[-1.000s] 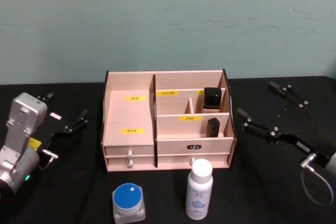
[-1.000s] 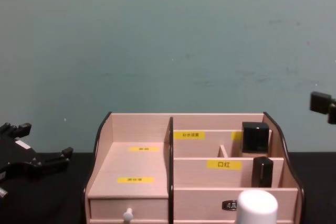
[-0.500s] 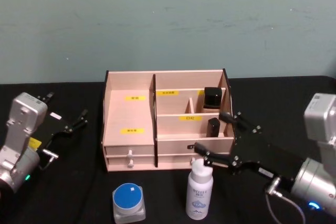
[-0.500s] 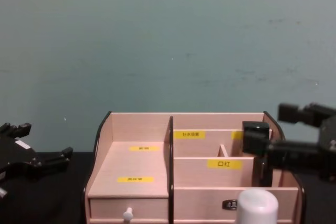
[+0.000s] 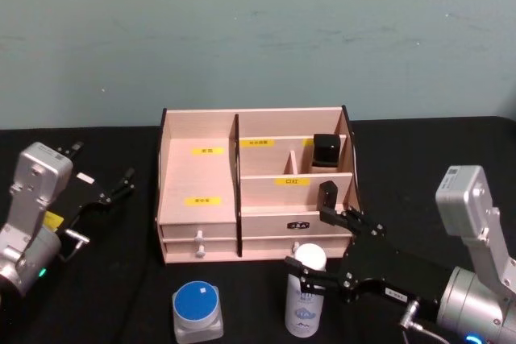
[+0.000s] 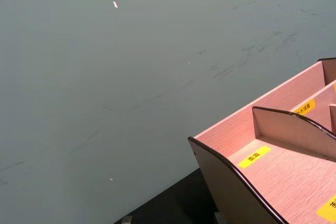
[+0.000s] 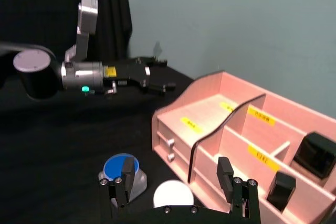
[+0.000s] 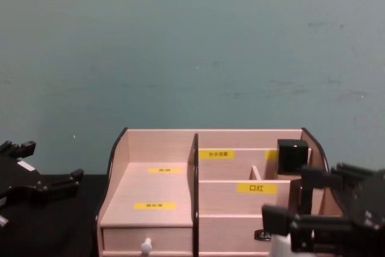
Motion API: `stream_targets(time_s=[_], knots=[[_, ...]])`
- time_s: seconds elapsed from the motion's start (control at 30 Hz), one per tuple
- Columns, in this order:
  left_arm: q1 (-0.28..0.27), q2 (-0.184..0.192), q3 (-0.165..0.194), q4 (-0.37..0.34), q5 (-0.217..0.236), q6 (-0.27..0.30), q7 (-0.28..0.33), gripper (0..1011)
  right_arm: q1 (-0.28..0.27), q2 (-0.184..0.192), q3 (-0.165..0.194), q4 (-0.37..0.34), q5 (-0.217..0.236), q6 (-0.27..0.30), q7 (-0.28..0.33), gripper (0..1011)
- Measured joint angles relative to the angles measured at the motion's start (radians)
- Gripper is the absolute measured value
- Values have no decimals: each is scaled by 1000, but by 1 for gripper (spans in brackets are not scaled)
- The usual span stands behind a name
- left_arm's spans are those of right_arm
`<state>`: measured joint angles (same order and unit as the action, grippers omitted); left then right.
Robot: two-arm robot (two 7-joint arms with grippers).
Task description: Pick up the facial cleanser and watermelon frost from the table and place them into the tiered storage box.
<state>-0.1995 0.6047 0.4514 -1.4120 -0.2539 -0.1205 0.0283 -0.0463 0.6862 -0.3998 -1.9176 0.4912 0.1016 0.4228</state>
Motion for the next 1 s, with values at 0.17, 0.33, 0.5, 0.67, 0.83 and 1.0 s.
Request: stream_targets(time_s=[0.17, 0.33, 0.5, 0.67, 0.83, 1.0], knots=[[0, 0, 0, 0, 0, 0, 0, 1009, -8, -3, 1, 0, -13, 27, -1, 1002], [0, 0, 0, 0, 0, 0, 0, 1010, -8, -13, -4, 19, -26, 48, 6, 1002], [0, 0, 0, 0, 0, 0, 0, 1010, -5, -23, -12, 42, -39, 61, 9, 1002], [0, 0, 0, 0, 0, 0, 0, 1010, 3, -35, -20, 70, -49, 67, 19, 1002], [0, 0, 0, 0, 0, 0, 0, 1010, 11, -49, -30, 101, -57, 69, 27, 1002], [0, 0, 0, 0, 0, 0, 0, 1010, 17, -59, -37, 125, -63, 71, 32, 1002]])
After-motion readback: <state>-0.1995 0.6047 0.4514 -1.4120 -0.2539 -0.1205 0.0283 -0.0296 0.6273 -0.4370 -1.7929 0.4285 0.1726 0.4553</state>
